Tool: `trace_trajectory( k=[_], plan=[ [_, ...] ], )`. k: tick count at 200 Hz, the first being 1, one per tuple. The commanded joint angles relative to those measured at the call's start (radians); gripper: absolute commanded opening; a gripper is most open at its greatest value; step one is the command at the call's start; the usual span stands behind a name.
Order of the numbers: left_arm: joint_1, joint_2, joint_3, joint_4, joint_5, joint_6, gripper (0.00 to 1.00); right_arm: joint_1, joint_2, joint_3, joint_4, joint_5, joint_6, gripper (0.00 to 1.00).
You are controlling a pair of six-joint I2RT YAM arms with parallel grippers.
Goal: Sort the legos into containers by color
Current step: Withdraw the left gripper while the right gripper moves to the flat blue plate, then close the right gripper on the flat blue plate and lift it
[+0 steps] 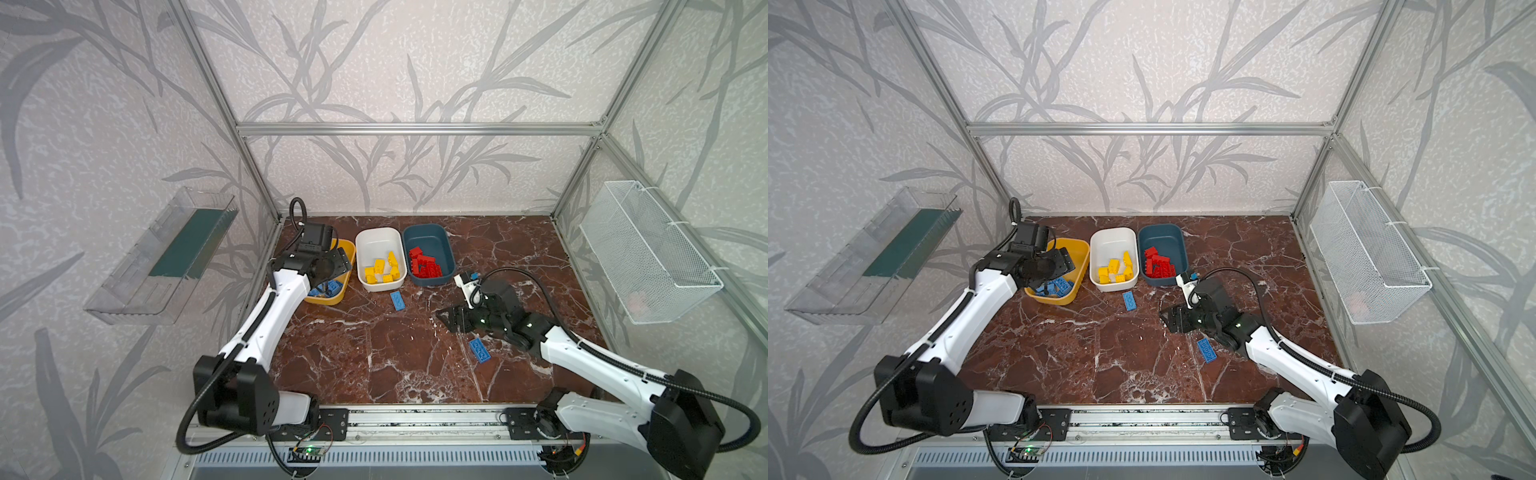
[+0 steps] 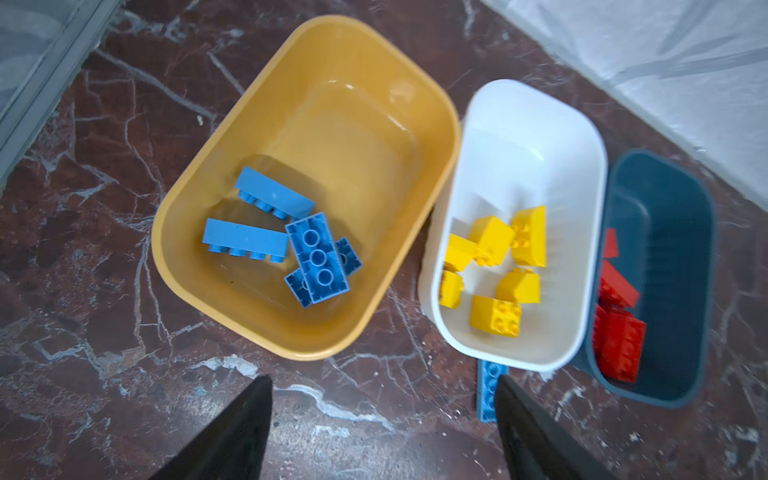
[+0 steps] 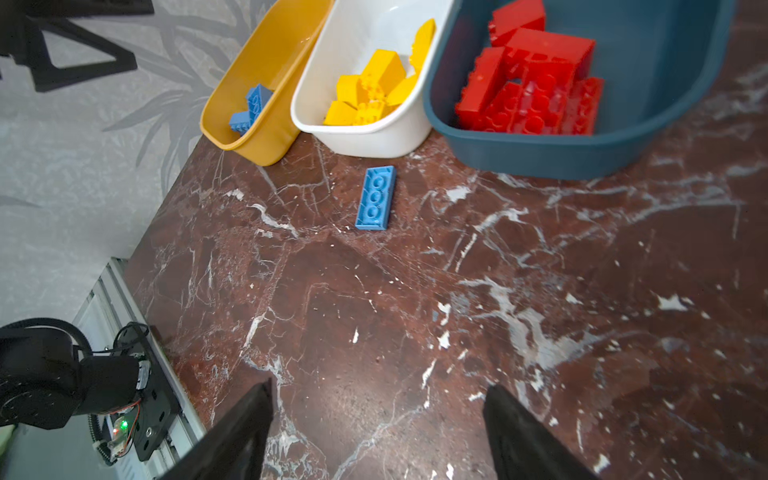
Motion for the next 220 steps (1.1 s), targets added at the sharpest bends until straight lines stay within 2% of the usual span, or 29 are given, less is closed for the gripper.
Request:
trace_trajectory(
  k=[1,37,75,103,159,220],
  plan=[
    [-0.023,-0.121,-0.04,-0.022,-0.031,0.016,0.85,0.062,0.07,0.082,-0.106,0.12,-0.041,0.83],
    [-0.024,-0.343,-0.156,-0.001,-0.008,0.042,0.9,0.16,0.231,0.228,-0.167,0.255,-0.055,0.86],
    [-0.024,-0.54,-0.272,-0.021,-0.047,0.088,0.96,0.206,0.403,0.375,-0.212,0.293,-0.031,0.87],
    [-0.024,-0.647,-0.358,-0.005,-0.027,0.081,0.99,0.217,0.558,0.516,-0.292,0.312,-0.018,0.87],
    [-0.025,-0.691,-0.388,-0.02,-0.025,0.071,0.99,0.222,0.764,0.687,-0.345,0.353,0.008,0.76],
    [-0.021,-0.688,-0.396,-0.001,0.012,0.077,0.99,0.222,0.906,0.808,-0.377,0.385,0.023,0.61]
  ],
)
